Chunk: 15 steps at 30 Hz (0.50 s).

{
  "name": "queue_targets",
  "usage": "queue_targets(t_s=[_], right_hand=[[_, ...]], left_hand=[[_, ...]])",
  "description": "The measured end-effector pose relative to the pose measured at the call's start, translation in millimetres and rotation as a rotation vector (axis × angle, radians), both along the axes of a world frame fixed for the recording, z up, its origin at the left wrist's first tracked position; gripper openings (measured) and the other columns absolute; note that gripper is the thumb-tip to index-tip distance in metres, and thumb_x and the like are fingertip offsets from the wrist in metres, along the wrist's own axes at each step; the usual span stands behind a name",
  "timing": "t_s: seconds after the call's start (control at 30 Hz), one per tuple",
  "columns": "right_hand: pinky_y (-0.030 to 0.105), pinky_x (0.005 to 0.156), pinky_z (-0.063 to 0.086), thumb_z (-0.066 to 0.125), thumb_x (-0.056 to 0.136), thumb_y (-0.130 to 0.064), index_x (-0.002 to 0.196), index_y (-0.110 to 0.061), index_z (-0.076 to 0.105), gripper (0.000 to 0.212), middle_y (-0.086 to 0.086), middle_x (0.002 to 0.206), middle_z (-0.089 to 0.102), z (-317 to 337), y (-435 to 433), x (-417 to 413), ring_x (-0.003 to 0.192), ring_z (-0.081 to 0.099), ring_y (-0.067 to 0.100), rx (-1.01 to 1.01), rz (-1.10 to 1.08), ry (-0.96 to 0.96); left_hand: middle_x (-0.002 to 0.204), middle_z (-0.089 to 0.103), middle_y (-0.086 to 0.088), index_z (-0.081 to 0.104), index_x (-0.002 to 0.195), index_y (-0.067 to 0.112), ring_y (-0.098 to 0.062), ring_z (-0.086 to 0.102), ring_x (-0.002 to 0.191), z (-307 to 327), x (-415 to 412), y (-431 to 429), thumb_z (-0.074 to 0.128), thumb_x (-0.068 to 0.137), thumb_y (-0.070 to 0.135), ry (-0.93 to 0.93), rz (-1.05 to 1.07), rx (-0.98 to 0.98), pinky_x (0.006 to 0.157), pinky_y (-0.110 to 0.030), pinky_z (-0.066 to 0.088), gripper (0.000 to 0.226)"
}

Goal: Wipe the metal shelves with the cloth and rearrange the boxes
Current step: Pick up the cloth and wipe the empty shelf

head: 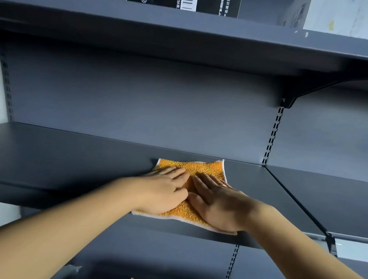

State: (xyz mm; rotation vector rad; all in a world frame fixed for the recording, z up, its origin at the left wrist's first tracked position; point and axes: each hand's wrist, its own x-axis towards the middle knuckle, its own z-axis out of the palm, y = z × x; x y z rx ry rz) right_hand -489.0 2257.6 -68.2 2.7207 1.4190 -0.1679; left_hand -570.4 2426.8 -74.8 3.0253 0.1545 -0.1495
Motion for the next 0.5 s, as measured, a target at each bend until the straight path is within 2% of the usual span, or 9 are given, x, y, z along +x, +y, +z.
queue_targets(t_s=[0.3,0.5], right_hand=[[0.042,0.127,-0.006,0.008,0.101,-0.067,0.161,-0.026,-0.012,0.076,0.000,0.169,-0.017,-5,57,-4,0.155,-0.017,0.021,-0.002,0.018,0.013],[0.050,0.126,0.002,0.009,0.099,-0.068,0.162,-0.025,-0.006,0.078,0.005,0.170,-0.009,-15,95,41,0.156,-0.009,0.032,0.048,-0.041,0.006]], left_hand=[[0.163,-0.022,0.019,-0.011,0.158,0.036,-0.005,-0.024,0.149,-2,-10,57,0.010,0.107,0.046,0.018,0.027,0.040,0.126,-0.037,-0.007,0.057],[0.166,-0.018,0.008,-0.006,0.161,0.022,-0.016,-0.020,0.153,-4,35,90,0.006,0.106,0.042,0.023,-0.017,0.118,0.126,-0.040,-0.004,0.060]])
